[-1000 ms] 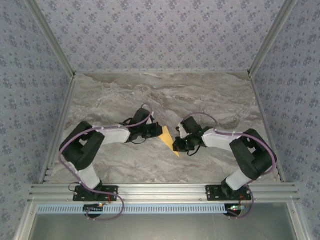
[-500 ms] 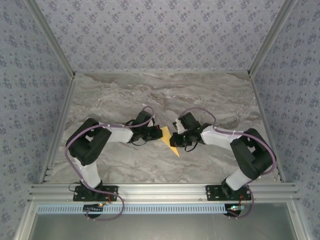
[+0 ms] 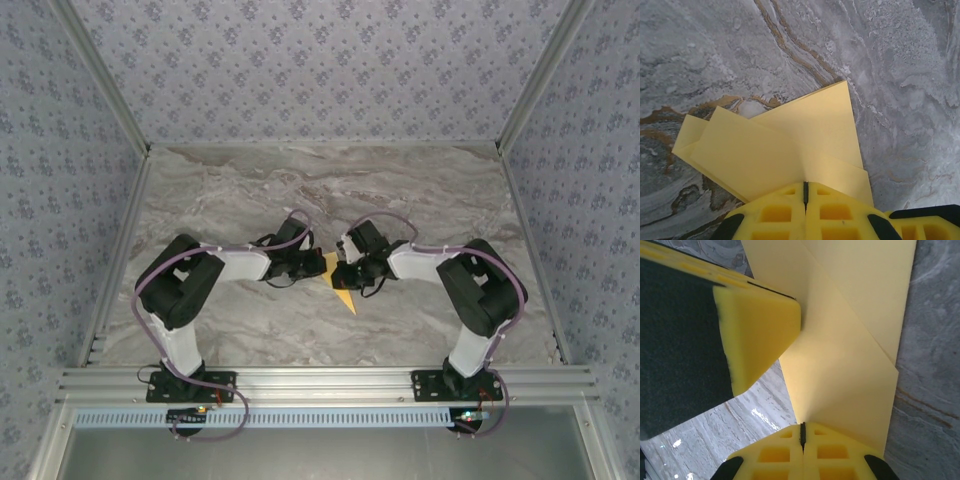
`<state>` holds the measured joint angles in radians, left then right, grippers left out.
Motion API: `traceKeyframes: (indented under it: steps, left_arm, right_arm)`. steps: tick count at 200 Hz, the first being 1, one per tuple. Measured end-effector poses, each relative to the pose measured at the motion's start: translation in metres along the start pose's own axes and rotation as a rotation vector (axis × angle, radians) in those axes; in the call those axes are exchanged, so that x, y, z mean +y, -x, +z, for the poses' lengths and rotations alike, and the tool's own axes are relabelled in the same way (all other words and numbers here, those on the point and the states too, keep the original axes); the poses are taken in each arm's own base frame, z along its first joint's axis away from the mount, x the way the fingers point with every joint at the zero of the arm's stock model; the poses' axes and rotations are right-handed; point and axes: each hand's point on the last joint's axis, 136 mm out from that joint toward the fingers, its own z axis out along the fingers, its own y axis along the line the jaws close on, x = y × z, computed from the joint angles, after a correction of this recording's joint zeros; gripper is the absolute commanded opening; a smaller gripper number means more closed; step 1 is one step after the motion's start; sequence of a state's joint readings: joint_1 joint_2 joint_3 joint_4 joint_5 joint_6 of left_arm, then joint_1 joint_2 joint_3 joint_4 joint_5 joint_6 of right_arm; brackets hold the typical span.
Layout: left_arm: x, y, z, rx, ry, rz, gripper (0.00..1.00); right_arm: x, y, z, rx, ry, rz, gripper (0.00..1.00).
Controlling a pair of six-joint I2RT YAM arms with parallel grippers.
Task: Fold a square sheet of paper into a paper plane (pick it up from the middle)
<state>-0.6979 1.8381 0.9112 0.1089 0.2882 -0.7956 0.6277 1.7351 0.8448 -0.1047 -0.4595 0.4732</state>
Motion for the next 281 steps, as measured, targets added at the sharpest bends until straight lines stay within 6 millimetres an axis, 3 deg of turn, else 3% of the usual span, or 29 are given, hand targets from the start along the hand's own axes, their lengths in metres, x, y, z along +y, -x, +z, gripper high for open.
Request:
traceKeyframes:
  steps: [90, 117, 144, 164, 194, 211, 239, 262, 281]
  left_arm:
    - [-0.001, 0.002, 0.003, 0.016, 0.025, -0.008, 0.02]
    - [-0.003, 0.003, 0.004, 0.028, 0.029, -0.006, 0.06]
    - [-0.005, 0.009, 0.004, 0.031, 0.049, 0.011, 0.16]
    - [-0.008, 0.014, 0.0, 0.041, 0.074, 0.022, 0.34]
    - [-0.026, 0.023, -0.013, 0.032, 0.06, 0.003, 0.6]
    - [-0.037, 0.023, -0.027, 0.024, 0.063, -0.004, 0.67]
    - [-0.056, 0.026, -0.045, -0.011, 0.166, 0.008, 0.76]
    - [-0.076, 0.024, -0.056, -0.044, 0.264, 0.041, 0.81]
    - [-0.085, 0.017, -0.051, -0.047, 0.342, 0.067, 0.82]
  right_arm:
    - [-0.009, -0.061, -0.021, 0.026, 0.014, -0.031, 0.0]
    - [-0.014, -0.081, -0.031, 0.029, 0.001, -0.019, 0.0]
    - [-0.026, -0.094, -0.046, 0.04, -0.081, 0.03, 0.01]
    - [-0.031, -0.088, -0.065, -0.012, -0.147, 0.064, 0.18]
    - [-0.031, -0.048, -0.102, -0.209, -0.188, 0.122, 0.52]
    - [-0.042, -0.031, -0.12, -0.309, -0.217, 0.2, 0.66]
    - [-0.067, -0.021, -0.136, -0.388, -0.265, 0.307, 0.88]
    - [-0.087, -0.025, -0.138, -0.407, -0.296, 0.363, 0.98]
    - [-0.102, -0.03, -0.14, -0.414, -0.319, 0.408, 1.0]
